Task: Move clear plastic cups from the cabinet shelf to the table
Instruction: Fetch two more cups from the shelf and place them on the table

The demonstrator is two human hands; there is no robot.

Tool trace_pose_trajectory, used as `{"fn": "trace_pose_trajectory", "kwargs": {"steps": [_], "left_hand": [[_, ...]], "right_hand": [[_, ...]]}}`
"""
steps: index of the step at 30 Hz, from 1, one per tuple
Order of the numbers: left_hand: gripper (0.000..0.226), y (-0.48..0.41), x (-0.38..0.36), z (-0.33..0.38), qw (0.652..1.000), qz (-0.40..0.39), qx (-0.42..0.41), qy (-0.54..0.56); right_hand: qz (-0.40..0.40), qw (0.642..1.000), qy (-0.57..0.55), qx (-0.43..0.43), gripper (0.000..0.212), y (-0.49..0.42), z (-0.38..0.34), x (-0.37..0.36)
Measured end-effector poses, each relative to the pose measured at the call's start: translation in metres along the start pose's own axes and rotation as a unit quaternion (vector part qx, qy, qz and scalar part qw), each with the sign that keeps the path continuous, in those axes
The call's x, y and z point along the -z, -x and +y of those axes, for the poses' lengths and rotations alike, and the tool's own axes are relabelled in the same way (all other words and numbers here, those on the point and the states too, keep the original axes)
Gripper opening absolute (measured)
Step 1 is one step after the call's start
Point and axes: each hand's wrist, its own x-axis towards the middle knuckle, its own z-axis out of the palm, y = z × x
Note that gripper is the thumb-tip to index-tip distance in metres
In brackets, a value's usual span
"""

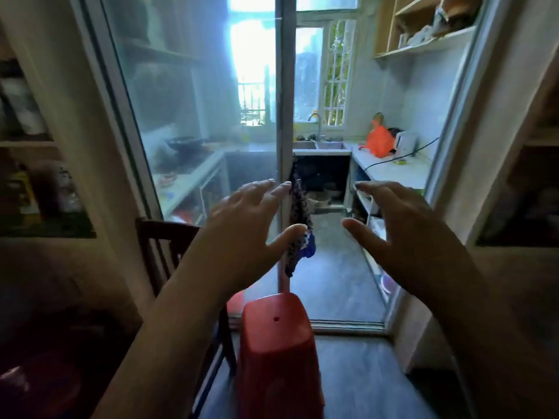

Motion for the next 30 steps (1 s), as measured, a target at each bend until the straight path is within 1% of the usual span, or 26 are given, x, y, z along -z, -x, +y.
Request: {"fn": "trace_pose_trajectory", "kwargs": {"steps": [3,7,12,14,17,24,30], "left_hand": [[0.075,-0.038,-0.034,0.080,0.998,0.006,-0.047,0.041],[0.071,-0.080,-0.075,0.178,0.994,0.014,-0.087,0.072],[0.070,-0.126,-0.109,0.269,0.987,0.017,-0.121,0.101],[0.069,-0.147,-0.120,0.301,0.984,0.015,-0.143,0.108],[0.068,-0.170,-0.132,0.330,0.978,0.023,-0.166,0.122],[0.064,-0.252,-0.193,0.391,0.970,0.042,-0.189,0.147],[0.065,-0.349,-0.252,0.422,0.963,0.050,-0.211,0.163]], "right_hand": [[0.007,0.998,0.047,-0.028,0.056,0.024,0.063,0.056],[0.011,0.993,0.098,-0.063,0.057,0.056,0.143,0.119],[0.010,0.987,0.131,-0.093,0.067,0.079,0.218,0.177],[0.024,0.984,0.139,-0.110,0.067,0.084,0.244,0.200],[0.031,0.981,0.154,-0.115,0.063,0.090,0.271,0.218],[0.029,0.966,0.220,-0.132,0.058,0.079,0.368,0.246],[0.043,0.957,0.250,-0.143,0.063,0.033,0.463,0.244]]}}
